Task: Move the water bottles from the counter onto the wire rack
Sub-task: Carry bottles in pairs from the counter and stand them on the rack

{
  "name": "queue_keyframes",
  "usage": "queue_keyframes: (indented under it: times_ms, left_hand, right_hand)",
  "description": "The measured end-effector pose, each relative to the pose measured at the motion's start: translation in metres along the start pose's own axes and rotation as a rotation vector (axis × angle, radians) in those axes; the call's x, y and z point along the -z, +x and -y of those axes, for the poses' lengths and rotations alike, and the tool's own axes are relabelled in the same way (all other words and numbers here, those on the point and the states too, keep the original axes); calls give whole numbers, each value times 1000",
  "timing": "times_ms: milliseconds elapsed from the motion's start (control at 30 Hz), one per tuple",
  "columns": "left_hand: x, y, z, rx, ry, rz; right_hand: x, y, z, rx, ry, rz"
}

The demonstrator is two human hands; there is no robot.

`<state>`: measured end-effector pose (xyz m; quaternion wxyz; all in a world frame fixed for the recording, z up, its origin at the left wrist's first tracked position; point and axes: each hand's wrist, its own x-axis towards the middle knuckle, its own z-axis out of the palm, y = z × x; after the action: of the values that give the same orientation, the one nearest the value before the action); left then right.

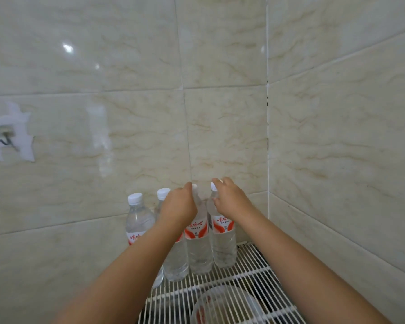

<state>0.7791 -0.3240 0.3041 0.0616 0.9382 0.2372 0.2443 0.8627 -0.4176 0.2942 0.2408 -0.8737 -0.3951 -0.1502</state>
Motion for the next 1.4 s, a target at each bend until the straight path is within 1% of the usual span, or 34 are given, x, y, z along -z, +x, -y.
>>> queue_keyframes:
  times_ms: [200,233,300,333,367,433,467,567,633,733,833,1000,1100,1233,1400]
  left_hand:
    - [20,-38,17,1,157,-44]
    - [24,-47,23,17,183,-55]
    - [30,-69,41,62,205,-83]
    - [33,-81,51,87,209,-99]
    - [36,-93,63,114,221,-116]
    - [48,-119,89,188,264,-144]
    - [55,-133,103,238,281,-144]
    - [78,-188,146,381,329,-112]
    - [91,-222,172,445,366,-106]
    - [114,-302,226,599,434,-65]
    - [134,-385,280,712,481,-46]
    - [166,-515,365,846,521,120]
    - [179,-583,404,932,515,206]
    - [191,-645,440,1026,455,271]
    - [193,-679,489,1056,402,269]
  right_hand:
    - [-2,-23,13,-139,-79,-125]
    - [-2,-28,20,-135,-104,-156]
    - [-9,-36,38,-46,-168,-258]
    - [-12,-41,50,2,-188,-254]
    - [-16,-48,64,52,-172,-238]
    - [-25,-64,100,191,-55,-149]
    - [-30,-73,119,248,10,-148]
    - [-45,-100,180,375,80,-82]
    - [-57,-117,218,441,101,-47]
    - [-88,-169,298,563,165,78]
    - [-122,-231,376,663,221,168]
    - [-178,-336,487,734,294,296]
    - [-203,-391,535,744,238,413]
    - [-230,-440,574,747,173,523]
    - [-263,-455,608,708,119,607]
